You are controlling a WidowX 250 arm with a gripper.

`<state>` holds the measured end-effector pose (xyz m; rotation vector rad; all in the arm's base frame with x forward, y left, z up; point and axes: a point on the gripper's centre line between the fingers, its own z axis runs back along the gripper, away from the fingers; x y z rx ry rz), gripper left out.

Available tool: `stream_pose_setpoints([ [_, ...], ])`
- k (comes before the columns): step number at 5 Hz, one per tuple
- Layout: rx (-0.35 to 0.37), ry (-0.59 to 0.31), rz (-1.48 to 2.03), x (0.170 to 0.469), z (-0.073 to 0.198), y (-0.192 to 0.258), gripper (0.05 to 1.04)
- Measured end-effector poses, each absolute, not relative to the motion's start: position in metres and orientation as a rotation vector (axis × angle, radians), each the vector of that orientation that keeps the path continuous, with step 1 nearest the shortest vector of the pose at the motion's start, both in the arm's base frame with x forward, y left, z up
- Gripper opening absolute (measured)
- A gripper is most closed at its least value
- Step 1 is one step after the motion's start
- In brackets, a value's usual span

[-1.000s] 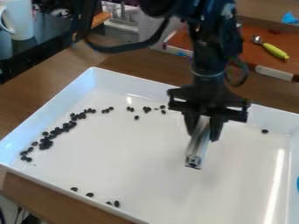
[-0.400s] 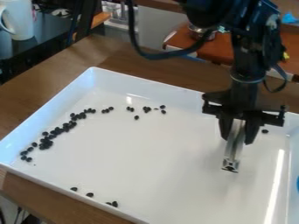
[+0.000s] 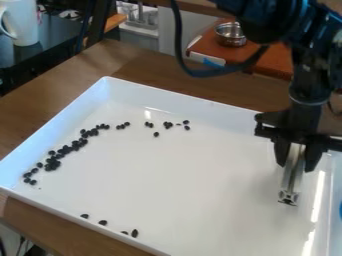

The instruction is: Sweep into pile

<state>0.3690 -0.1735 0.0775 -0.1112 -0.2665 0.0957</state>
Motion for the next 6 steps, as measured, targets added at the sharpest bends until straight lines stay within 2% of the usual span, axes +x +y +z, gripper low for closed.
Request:
stream_pose_setpoints([
  [2, -0.105, -0.278, 0.087, 0.376, 0.072, -0.194, 0.379],
  [4, -0.075, -0.279, 0.099, 0.384, 0.059, -0.195, 0.379],
  [6, -0.11, -0.311, 0.092, 0.387, 0.059, -0.176, 0.379],
])
